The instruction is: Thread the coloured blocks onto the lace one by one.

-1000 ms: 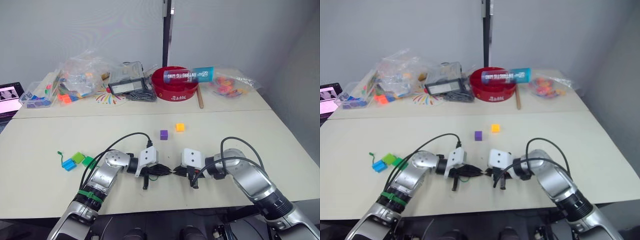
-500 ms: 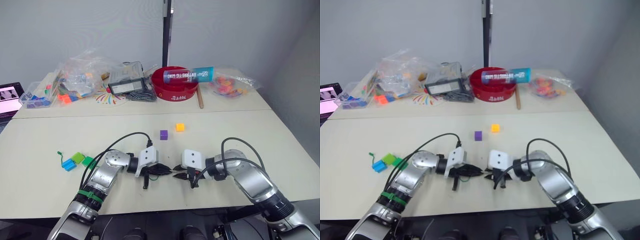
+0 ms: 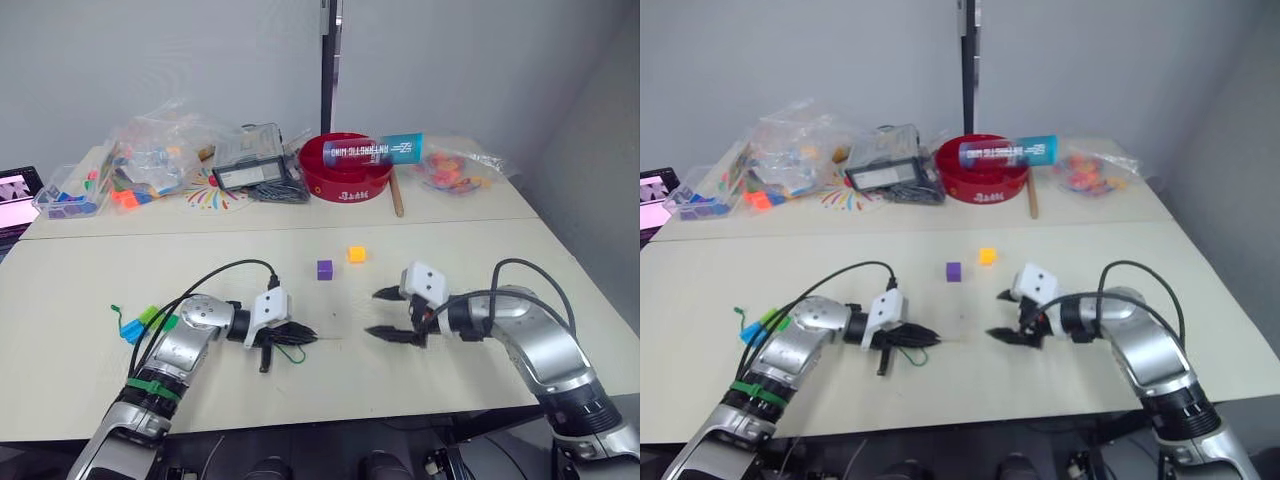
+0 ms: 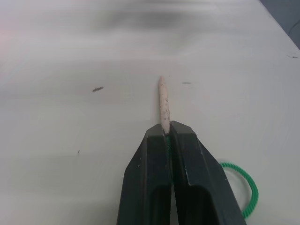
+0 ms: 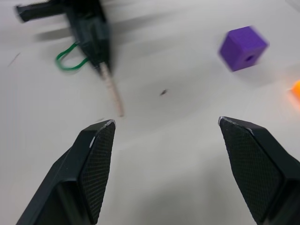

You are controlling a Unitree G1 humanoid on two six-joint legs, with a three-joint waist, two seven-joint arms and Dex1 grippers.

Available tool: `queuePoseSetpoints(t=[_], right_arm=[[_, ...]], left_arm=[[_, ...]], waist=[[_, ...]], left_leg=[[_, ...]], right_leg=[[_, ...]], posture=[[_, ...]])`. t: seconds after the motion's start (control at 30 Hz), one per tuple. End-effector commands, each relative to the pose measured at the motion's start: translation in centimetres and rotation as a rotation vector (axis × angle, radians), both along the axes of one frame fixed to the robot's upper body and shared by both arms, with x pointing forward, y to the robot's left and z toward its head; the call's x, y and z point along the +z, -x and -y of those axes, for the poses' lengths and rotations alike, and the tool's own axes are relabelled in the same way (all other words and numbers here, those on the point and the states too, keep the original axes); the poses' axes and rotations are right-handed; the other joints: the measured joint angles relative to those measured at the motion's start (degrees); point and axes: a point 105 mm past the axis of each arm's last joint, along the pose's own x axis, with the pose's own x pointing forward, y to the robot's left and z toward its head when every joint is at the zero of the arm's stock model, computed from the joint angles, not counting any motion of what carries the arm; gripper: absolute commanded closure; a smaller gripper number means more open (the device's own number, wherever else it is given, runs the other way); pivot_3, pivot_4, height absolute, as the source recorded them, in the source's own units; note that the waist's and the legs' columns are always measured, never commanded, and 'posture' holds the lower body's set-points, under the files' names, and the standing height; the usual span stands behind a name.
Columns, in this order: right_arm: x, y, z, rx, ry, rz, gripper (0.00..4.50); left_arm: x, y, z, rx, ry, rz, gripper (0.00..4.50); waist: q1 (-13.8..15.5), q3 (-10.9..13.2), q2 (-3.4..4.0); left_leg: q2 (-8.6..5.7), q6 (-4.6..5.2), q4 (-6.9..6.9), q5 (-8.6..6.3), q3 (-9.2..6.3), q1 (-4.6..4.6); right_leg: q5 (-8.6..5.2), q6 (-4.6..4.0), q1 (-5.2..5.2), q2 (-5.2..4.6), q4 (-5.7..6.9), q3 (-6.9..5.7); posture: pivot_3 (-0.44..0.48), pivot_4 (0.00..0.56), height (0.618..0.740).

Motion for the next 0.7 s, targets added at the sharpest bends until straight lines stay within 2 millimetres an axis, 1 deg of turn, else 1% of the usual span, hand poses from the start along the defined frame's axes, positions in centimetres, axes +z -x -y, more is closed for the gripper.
queuePoseSetpoints(t=[0.03, 0.1, 0.2, 0.43, 0.57, 0.7], right_arm=[[1.0, -1.6, -0.3, -0.092, -0.048, 0.067, 0.79], [0.8, -2.1, -0.7, -0.118, -0.052, 0.084, 0.79], [0.9, -3.2, -1.9, -0.154, -0.087, 0.124, 0.79], [1.1, -6.6, -1.2, -0.291, -0.099, 0.174, 0.79], [1.3, -8.7, -0.8, -0.421, -0.139, 0.206, 0.79], [1.0, -10.4, -0.7, -0.553, -0.176, 0.224, 0.79]], left_arm=[[0.9, 0.2, -1.0, 0.014, 0.032, 0.021, 4.5], [0.9, 0.3, -1.5, 0.029, 0.034, 0.017, 4.5], [0.8, 0.5, -2.1, 0.051, 0.03, 0.011, 4.5], [1.1, 0.4, -1.9, 0.065, 0.044, 0.023, 4.5], [1.4, 0.5, -1.4, 0.069, 0.062, 0.03, 4.5], [1.6, 0.4, -1.1, 0.072, 0.071, 0.033, 4.5]], waist=[[-0.1, 0.0, 0.0], [0.0, 0.0, 0.0], [0.0, 0.0, 0.0], [0.0, 0.0, 0.0], [-0.3, 0.0, 0.01], [-0.5, 0.0, 0.01]], left_leg=[[0.0, 0.0, -0.01, 0.0, 0.0, -0.01], [0.01, 0.0, -0.01, 0.0, 0.0, -0.01], [0.0, 0.0, 0.0, 0.0, 0.0, -0.02], [-0.07, -0.02, -0.01, 0.01, 0.0, -0.02], [-0.04, -0.02, -0.05, 0.01, 0.01, -0.02], [-0.04, -0.03, -0.07, 0.02, 0.01, -0.01]], right_leg=[[0.0, 0.0, -0.01, 0.0, 0.0, 0.0], [0.0, 0.0, -0.03, -0.01, 0.0, 0.0], [0.0, 0.0, -0.03, -0.05, 0.0, 0.0], [0.0, 0.01, -0.02, -0.08, 0.02, -0.01], [0.01, 0.0, -0.06, -0.04, 0.02, 0.0], [0.01, 0.0, -0.08, -0.05, 0.05, 0.01]], posture=[[0.0, 0.15, 0.74], [0.0, 0.15, 0.74], [0.0, 0.15, 0.74], [0.0, 0.15, 0.74], [0.0, 0.15, 0.74], [0.0, 0.15, 0.74]])
